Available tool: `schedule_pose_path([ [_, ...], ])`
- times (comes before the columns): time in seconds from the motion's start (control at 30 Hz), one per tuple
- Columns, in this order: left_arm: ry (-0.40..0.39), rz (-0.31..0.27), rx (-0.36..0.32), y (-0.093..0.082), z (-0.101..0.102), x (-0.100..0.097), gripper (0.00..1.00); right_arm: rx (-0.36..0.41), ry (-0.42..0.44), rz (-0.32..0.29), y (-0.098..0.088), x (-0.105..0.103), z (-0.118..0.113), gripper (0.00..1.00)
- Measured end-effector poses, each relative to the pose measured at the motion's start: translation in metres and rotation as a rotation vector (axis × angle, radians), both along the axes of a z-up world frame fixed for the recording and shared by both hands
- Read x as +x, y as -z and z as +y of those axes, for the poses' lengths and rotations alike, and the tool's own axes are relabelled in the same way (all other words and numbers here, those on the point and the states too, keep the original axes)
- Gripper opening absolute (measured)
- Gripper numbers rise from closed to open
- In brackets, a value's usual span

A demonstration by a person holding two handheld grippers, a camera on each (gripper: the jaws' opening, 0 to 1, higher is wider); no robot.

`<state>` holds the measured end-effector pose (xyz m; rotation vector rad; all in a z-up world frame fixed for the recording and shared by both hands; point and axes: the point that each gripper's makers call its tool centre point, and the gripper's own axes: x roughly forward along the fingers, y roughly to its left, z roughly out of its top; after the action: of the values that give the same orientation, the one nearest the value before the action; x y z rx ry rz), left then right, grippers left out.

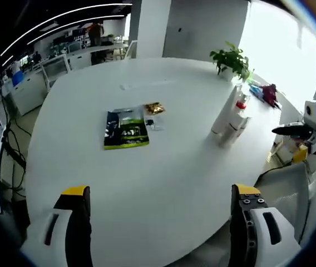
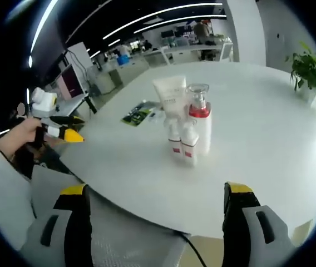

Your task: Arrange the skincare products in the storage area until every visible bottle or jar stands upright without overlapping.

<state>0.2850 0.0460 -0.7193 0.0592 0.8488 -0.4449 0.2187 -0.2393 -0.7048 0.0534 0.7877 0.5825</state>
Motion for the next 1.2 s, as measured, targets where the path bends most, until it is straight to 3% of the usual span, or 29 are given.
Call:
schedule_pose_path([
  [0.53, 0.032, 0.103, 0.041, 0.045, 0.000, 0.054, 0.97, 0.001, 0.053, 0.053, 0.016, 0.000, 0.001, 0.99],
  [0.6, 0.030, 0.108, 0.046, 0.042, -0.001, 0.053, 0.97, 0.007, 0.061, 0.056, 0.018, 0.001, 0.001, 0.99],
  [0.8, 0.004, 0.132, 0.065, 0.061, 0.000, 0.082, 0.96, 0.007, 0.070, 0.078, 0.023, -0.001, 0.001, 0.97],
  [1.2, -0.050, 0.168, 0.088, 0.078, 0.004, 0.119, 0.94, 0.008, 0.087, 0.099, 0.032, 0.001, -0.003, 0.97],
])
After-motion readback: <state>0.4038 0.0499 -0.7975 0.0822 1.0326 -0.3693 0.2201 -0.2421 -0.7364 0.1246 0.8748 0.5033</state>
